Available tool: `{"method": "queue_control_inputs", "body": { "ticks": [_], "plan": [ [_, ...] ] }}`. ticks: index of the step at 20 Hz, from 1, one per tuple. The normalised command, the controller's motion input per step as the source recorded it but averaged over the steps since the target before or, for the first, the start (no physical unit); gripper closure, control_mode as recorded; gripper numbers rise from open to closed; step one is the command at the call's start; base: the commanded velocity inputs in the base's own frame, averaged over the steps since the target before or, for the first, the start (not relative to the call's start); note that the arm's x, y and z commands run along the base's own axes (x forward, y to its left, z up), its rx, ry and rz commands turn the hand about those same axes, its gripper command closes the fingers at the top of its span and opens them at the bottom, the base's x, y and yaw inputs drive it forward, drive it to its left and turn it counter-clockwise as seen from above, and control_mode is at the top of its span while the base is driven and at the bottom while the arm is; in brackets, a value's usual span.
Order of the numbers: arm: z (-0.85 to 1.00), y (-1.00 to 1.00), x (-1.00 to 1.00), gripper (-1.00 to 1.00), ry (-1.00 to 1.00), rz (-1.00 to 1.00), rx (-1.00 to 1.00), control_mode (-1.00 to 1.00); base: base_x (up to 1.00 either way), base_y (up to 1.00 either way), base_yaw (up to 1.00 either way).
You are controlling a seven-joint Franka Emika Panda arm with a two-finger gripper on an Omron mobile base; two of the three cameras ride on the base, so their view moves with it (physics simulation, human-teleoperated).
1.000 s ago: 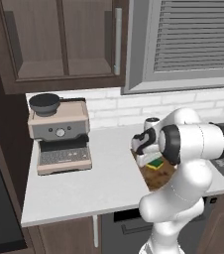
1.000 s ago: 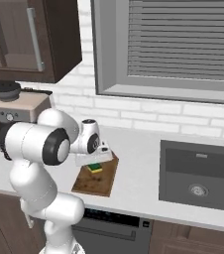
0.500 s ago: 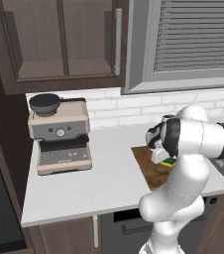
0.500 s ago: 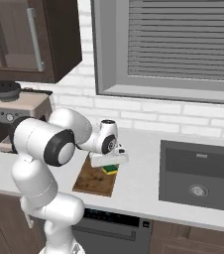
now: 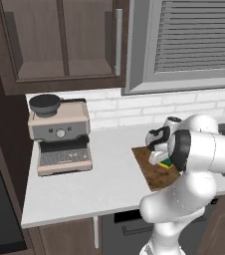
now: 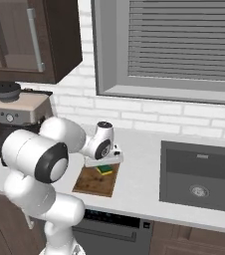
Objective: Pick up the sponge from the counter and clean the cutting board by briefly scrubbing or pressing down on the cutting board. Once finished, release the sponge.
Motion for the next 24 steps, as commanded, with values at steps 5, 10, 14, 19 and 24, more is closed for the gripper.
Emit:
{"method": "queue_control_inputs", "body": {
  "ticks": [5, 10, 14, 19, 24],
  "plan": [
    [0.13, 1.00, -0.12, 1.00, -0.11, 0.00, 0.00, -1.00, 0.00, 0.00, 0.00],
    [0.28, 1.00, 0.00, 1.00, 0.00, 0.00, 0.00, -1.00, 0.00, 0.00, 0.00],
    [-0.29, 0.74, 0.00, 1.00, 0.11, 0.00, 0.00, -1.00, 0.00, 0.00, 0.00],
    [-0.15, 0.65, 0.04, -1.00, 0.02, 0.00, 0.00, -1.00, 0.00, 0.00, 0.00],
    [0.08, 0.38, 0.14, -1.00, 0.00, 0.00, 0.01, -1.00, 0.00, 0.00, 0.00]
  ]
}}
